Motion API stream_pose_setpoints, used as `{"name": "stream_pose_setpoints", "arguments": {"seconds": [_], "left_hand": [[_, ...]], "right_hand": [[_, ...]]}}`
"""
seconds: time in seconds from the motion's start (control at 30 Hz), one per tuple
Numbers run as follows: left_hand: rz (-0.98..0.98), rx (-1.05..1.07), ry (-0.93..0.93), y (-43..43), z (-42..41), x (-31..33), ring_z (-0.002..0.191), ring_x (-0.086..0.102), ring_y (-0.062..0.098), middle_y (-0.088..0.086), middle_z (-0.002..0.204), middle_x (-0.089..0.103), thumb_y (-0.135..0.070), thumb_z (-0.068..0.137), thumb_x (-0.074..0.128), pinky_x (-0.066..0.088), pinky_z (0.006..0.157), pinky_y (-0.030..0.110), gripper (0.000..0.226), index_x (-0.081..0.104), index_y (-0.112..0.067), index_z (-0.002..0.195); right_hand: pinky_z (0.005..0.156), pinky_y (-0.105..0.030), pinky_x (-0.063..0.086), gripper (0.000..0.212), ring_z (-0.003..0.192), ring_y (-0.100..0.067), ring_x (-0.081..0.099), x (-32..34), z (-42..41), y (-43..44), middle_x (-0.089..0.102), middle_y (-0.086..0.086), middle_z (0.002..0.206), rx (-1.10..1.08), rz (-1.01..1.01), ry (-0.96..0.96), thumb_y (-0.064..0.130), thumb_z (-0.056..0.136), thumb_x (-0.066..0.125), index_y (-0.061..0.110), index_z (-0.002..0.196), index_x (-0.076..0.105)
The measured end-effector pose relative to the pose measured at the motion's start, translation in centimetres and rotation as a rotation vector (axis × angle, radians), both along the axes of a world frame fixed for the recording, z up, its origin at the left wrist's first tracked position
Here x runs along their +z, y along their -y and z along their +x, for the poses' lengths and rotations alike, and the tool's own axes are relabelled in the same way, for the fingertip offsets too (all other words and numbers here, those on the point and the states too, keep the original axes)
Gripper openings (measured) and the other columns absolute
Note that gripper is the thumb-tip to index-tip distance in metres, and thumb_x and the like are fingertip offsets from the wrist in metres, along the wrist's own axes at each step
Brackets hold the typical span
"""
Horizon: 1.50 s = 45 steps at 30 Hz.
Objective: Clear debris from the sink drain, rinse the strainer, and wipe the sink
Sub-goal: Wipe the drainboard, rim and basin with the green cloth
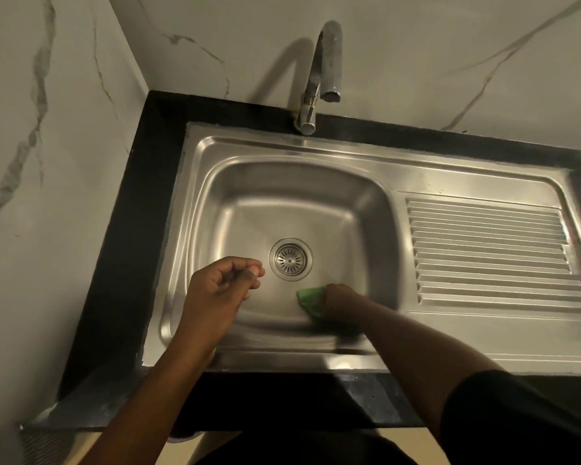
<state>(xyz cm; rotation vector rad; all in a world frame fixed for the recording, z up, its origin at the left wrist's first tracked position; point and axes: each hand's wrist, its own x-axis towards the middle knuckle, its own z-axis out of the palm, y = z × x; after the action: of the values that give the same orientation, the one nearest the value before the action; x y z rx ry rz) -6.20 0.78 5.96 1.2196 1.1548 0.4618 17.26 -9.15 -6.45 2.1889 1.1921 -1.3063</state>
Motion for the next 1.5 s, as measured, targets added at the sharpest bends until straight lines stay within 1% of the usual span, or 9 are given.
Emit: {"name": "stream_pose_setpoints", "arguments": {"seconds": [0.13,0.3,0.43,0.63,0.73,0.9,1.07,1.23,1.5], "left_hand": [[-0.002,-0.014,-0.002,0.0,0.1,0.0,0.093,0.079,0.019,-0.002,0.098,0.083,-0.013,0.100,0.068,0.062,0.090,0.044,0.014,0.080,-0.019,0.102],[0.018,-0.025,0.002,-0.2,0.0,0.2,0.092,0.079,0.019,-0.002,0.098,0.083,-0.013,0.099,0.068,0.062,0.088,0.042,0.014,0.080,-0.019,0.102],[0.018,-0.007,0.018,-0.5,-0.4,0.8,0.093,0.079,0.022,0.001,0.098,0.083,-0.011,0.099,0.067,0.060,0.086,0.041,0.014,0.080,-0.015,0.102],[0.040,-0.039,0.035,-0.5,0.3,2.0,0.095,0.078,0.025,0.004,0.100,0.083,-0.010,0.100,0.066,0.059,0.087,0.041,0.013,0.078,-0.013,0.103],[0.058,-0.066,0.061,0.0,1.2,2.7,0.095,0.077,0.027,0.007,0.101,0.082,-0.009,0.100,0.065,0.059,0.086,0.041,0.013,0.078,-0.012,0.103],[0.086,-0.135,0.081,1.9,3.8,3.6,0.091,0.078,0.022,0.008,0.099,0.082,-0.010,0.100,0.066,0.059,0.083,0.039,0.012,0.078,-0.012,0.102],[0.109,-0.209,0.121,6.6,7.1,4.5,0.088,0.078,0.021,0.007,0.096,0.083,-0.011,0.098,0.069,0.061,0.076,0.027,0.012,0.079,-0.017,0.098],[0.129,-0.307,0.131,14.0,10.5,5.5,0.092,0.079,0.023,0.003,0.096,0.083,-0.014,0.098,0.070,0.060,0.079,0.032,0.013,0.080,-0.022,0.096],[0.113,-0.440,0.153,26.4,16.1,7.0,0.091,0.078,0.018,-0.003,0.098,0.083,-0.019,0.098,0.070,0.058,0.080,0.031,0.011,0.079,-0.025,0.097]], "right_hand": [[0.103,-0.035,0.048,0.050,0.123,-0.032,0.060,-0.4,-2.7,-1.9,0.061,-0.016,0.138,-0.068,-0.053,-0.097,0.038,0.100,0.060,0.003,0.137,0.060],[0.066,-0.026,0.052,0.033,0.082,-0.017,0.061,-0.7,-4.8,-4.1,0.066,-0.011,0.109,-0.278,-0.061,-0.443,0.001,0.096,0.058,0.011,0.126,0.068],[0.074,-0.029,0.053,0.046,0.090,-0.019,0.061,1.1,-4.6,-3.8,0.065,-0.005,0.102,-0.689,0.062,-0.776,-0.016,0.090,0.046,0.016,0.118,0.065],[0.079,-0.033,0.060,0.041,0.089,-0.021,0.072,7.0,-1.4,-0.7,0.074,-0.010,0.102,-1.174,0.427,-1.174,-0.015,0.092,0.045,0.008,0.116,0.069],[0.079,-0.038,0.063,0.045,0.089,-0.027,0.074,9.8,-0.1,2.0,0.070,-0.019,0.113,-1.377,0.570,-1.280,-0.011,0.092,0.043,-0.001,0.132,0.060],[0.082,-0.040,0.062,0.057,0.100,-0.034,0.061,13.6,0.8,7.2,0.049,-0.028,0.124,-1.503,0.732,-1.311,0.006,0.096,0.044,-0.005,0.151,0.038],[0.098,-0.051,0.053,0.053,0.107,-0.037,0.064,15.3,1.3,12.9,0.064,-0.022,0.123,-1.516,0.794,-1.083,0.029,0.098,0.062,-0.003,0.139,0.057],[0.074,-0.043,0.060,0.027,0.088,-0.032,0.072,16.8,2.5,20.3,0.072,-0.020,0.104,-1.551,0.921,-0.916,0.027,0.092,0.073,0.007,0.109,0.070],[0.077,-0.038,0.061,0.027,0.087,-0.026,0.072,19.8,5.1,33.9,0.075,-0.015,0.101,-1.542,1.078,-0.801,0.022,0.098,0.067,0.001,0.115,0.069]]}}
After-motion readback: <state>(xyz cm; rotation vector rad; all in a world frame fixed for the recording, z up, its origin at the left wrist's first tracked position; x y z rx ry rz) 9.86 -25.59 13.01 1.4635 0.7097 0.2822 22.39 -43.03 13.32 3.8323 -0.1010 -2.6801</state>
